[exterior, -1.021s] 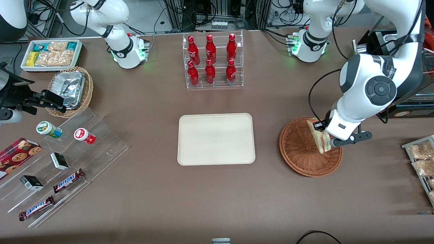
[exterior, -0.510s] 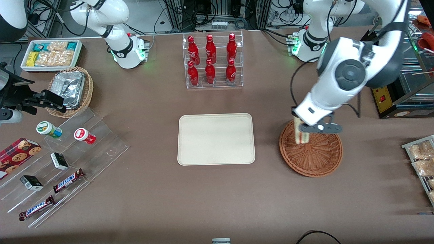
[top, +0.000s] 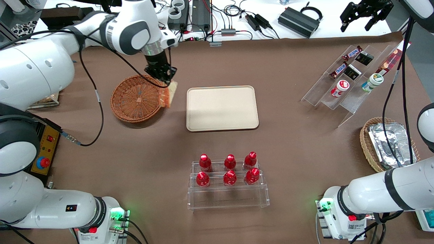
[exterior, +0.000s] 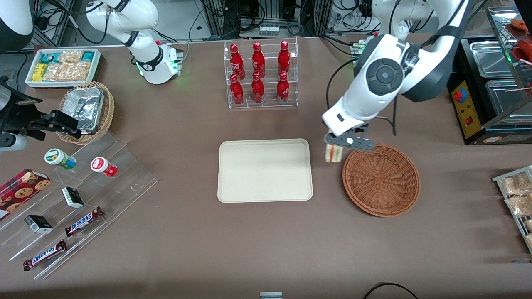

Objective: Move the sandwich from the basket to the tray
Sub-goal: 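Lift the sandwich and carry it with the left gripper over the tray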

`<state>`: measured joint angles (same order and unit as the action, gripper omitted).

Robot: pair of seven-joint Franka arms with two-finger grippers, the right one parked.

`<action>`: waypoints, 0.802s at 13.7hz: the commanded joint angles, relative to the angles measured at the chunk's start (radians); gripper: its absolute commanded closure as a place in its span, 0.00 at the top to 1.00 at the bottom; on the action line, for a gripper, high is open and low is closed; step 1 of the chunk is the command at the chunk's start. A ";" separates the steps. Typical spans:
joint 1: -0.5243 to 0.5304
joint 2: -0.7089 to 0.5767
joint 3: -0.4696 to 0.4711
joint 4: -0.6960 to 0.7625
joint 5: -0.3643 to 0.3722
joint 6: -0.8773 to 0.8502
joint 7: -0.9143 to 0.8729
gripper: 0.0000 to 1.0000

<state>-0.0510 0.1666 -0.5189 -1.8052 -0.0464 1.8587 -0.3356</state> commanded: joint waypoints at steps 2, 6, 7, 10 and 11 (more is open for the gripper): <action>0.005 0.068 -0.096 0.000 0.000 0.117 -0.127 0.00; 0.003 0.116 -0.131 -0.005 0.057 0.204 -0.249 0.00; 0.002 0.129 -0.135 -0.005 0.077 0.218 -0.272 0.00; 0.002 0.169 -0.156 -0.014 0.134 0.287 -0.344 0.00; -0.003 0.182 -0.158 -0.014 0.154 0.303 -0.367 0.00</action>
<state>-0.0542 0.3215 -0.6599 -1.8198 0.0641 2.1246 -0.6444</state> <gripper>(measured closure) 0.894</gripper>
